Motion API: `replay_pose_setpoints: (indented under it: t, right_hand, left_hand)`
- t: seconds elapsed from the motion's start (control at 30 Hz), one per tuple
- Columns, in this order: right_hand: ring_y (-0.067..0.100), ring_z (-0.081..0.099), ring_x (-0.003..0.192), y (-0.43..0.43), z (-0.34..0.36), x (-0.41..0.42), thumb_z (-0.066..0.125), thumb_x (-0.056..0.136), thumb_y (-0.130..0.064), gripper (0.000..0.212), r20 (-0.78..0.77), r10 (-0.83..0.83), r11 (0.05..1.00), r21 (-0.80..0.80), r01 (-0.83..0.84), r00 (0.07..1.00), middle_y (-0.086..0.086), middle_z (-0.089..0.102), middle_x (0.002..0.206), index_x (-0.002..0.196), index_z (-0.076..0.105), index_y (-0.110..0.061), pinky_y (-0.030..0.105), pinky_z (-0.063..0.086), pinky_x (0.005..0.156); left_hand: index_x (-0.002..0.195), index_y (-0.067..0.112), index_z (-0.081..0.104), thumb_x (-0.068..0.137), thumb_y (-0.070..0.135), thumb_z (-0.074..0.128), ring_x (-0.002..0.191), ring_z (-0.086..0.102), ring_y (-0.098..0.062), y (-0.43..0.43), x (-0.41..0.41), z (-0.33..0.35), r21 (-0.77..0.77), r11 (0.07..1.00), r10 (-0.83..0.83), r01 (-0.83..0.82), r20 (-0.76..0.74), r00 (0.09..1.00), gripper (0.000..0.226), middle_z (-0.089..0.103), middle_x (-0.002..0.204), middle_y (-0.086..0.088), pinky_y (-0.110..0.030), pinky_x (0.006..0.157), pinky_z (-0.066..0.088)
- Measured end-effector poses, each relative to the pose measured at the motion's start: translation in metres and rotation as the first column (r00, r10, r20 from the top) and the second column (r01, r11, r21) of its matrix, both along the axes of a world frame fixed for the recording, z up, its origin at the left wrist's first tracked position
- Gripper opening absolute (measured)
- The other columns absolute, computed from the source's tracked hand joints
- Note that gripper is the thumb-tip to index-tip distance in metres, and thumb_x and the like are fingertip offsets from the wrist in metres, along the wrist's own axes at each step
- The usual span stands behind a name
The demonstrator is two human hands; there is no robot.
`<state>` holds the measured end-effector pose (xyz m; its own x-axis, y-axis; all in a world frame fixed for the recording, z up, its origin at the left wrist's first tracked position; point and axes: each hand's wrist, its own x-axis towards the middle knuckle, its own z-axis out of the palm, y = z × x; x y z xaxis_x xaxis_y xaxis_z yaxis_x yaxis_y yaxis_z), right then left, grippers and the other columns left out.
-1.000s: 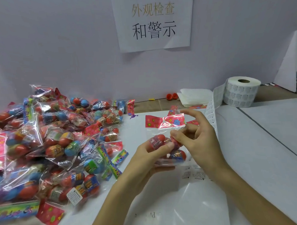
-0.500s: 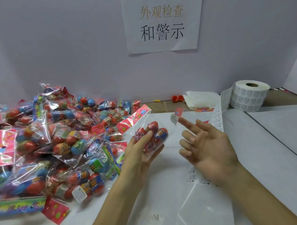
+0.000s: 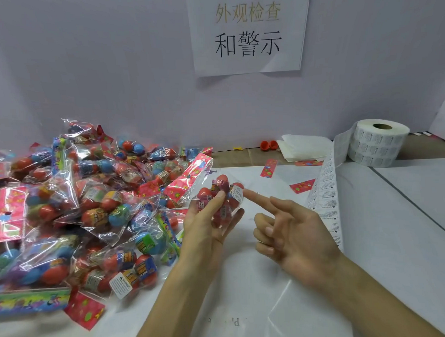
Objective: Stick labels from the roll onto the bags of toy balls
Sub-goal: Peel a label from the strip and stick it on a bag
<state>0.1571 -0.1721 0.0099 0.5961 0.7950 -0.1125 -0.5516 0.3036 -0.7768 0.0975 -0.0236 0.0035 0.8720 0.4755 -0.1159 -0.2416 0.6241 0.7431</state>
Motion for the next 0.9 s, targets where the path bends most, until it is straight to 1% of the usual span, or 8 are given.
replay_pose_setpoints:
  t: [0.1, 0.27, 0.37, 0.53, 0.63, 0.7, 0.8, 0.9]
  right_hand:
    - [0.014, 0.023, 0.054, 0.001, -0.001, -0.003, 0.054, 0.088, -0.033, 0.046, 0.065, 0.01, 1.0, -0.011, -0.009, 0.998, 0.002, 0.045, 0.065, 0.131, 0.068, -0.028, 0.026, 0.031, 0.052]
    - [0.014, 0.025, 0.056, 0.004, -0.003, -0.01, 0.05, 0.093, -0.033, 0.048, 0.136, 0.053, 0.999, -0.008, -0.052, 0.989, 0.001, 0.051, 0.072, 0.139, 0.06, -0.035, 0.027, 0.031, 0.057]
    - [0.014, 0.028, 0.057, 0.004, -0.003, -0.012, 0.054, 0.091, -0.035, 0.05, 0.176, 0.077, 0.997, 0.009, -0.079, 0.981, 0.002, 0.051, 0.073, 0.14, 0.059, -0.037, 0.026, 0.033, 0.057]
    - [0.014, 0.032, 0.055, 0.005, -0.003, -0.014, 0.056, 0.087, -0.036, 0.05, 0.273, 0.063, 0.997, -0.051, -0.051, 0.96, 0.003, 0.052, 0.072, 0.136, 0.062, -0.038, 0.025, 0.037, 0.056]
    - [0.011, 0.038, 0.054, 0.008, -0.006, -0.016, 0.061, 0.084, -0.03, 0.044, 0.394, -0.043, 0.991, -0.098, 0.089, 0.918, 0.002, 0.052, 0.067, 0.128, 0.068, -0.035, 0.025, 0.037, 0.053]
    - [0.011, 0.04, 0.053, 0.01, -0.008, -0.016, 0.067, 0.081, -0.026, 0.038, 0.525, -0.172, 0.957, -0.112, 0.268, 0.834, 0.0, 0.049, 0.061, 0.119, 0.071, -0.03, 0.024, 0.037, 0.051]
    - [0.012, 0.043, 0.052, 0.009, -0.011, -0.014, 0.079, 0.082, -0.02, 0.029, 0.646, -0.35, 0.857, -0.073, 0.511, 0.678, -0.004, 0.049, 0.056, 0.109, 0.07, -0.025, 0.022, 0.041, 0.052]
    - [0.01, 0.049, 0.052, 0.005, -0.012, -0.009, 0.079, 0.086, -0.015, 0.033, 0.706, -0.429, 0.757, -0.06, 0.651, 0.563, -0.002, 0.056, 0.062, 0.111, 0.063, -0.03, 0.019, 0.045, 0.056]
  left_hand:
    - [0.139, 0.002, 0.053, 0.096, 0.009, 0.064, 0.115, 0.07, -0.028, 0.0, 0.0, 0.001, 0.024, 1.0, 0.016, -0.016, 0.002, 1.0, 0.045, 0.073, 0.124, -0.014, -0.037, 0.088, 0.062]
    - [0.14, 0.002, 0.054, 0.092, 0.008, 0.068, 0.118, 0.069, -0.024, -0.002, -0.001, 0.002, 0.072, 0.997, 0.038, -0.038, -0.003, 0.999, 0.05, 0.072, 0.126, -0.012, -0.036, 0.097, 0.056]
    - [0.141, 0.004, 0.053, 0.096, 0.005, 0.064, 0.119, 0.068, -0.027, -0.002, -0.001, 0.001, 0.057, 0.997, 0.056, -0.055, -0.021, 0.998, 0.046, 0.072, 0.126, -0.013, -0.037, 0.097, 0.055]
    - [0.14, 0.003, 0.054, 0.097, 0.006, 0.062, 0.117, 0.069, -0.027, -0.001, -0.003, 0.003, 0.042, 0.998, 0.057, -0.056, -0.04, 0.998, 0.044, 0.073, 0.123, -0.014, -0.037, 0.096, 0.056]
    - [0.14, 0.002, 0.055, 0.097, 0.011, 0.062, 0.118, 0.069, -0.027, -0.002, -0.004, 0.005, 0.021, 0.999, 0.049, -0.048, -0.034, 0.998, 0.045, 0.072, 0.125, -0.016, -0.037, 0.095, 0.057]
    - [0.139, 0.001, 0.055, 0.097, 0.013, 0.063, 0.115, 0.07, -0.028, -0.003, -0.004, 0.006, 0.051, 0.998, 0.033, -0.031, -0.026, 0.999, 0.044, 0.073, 0.122, -0.017, -0.037, 0.092, 0.06]
    - [0.132, 0.002, 0.056, 0.094, 0.009, 0.068, 0.107, 0.074, -0.031, -0.007, -0.003, 0.004, 0.13, 0.991, 0.031, -0.026, -0.033, 0.999, 0.041, 0.075, 0.115, -0.017, -0.036, 0.084, 0.063]
    - [0.124, 0.007, 0.059, 0.09, 0.009, 0.073, 0.1, 0.076, -0.03, -0.008, -0.002, 0.003, 0.203, 0.978, 0.061, -0.051, -0.044, 0.997, 0.037, 0.076, 0.112, -0.016, -0.036, 0.078, 0.064]
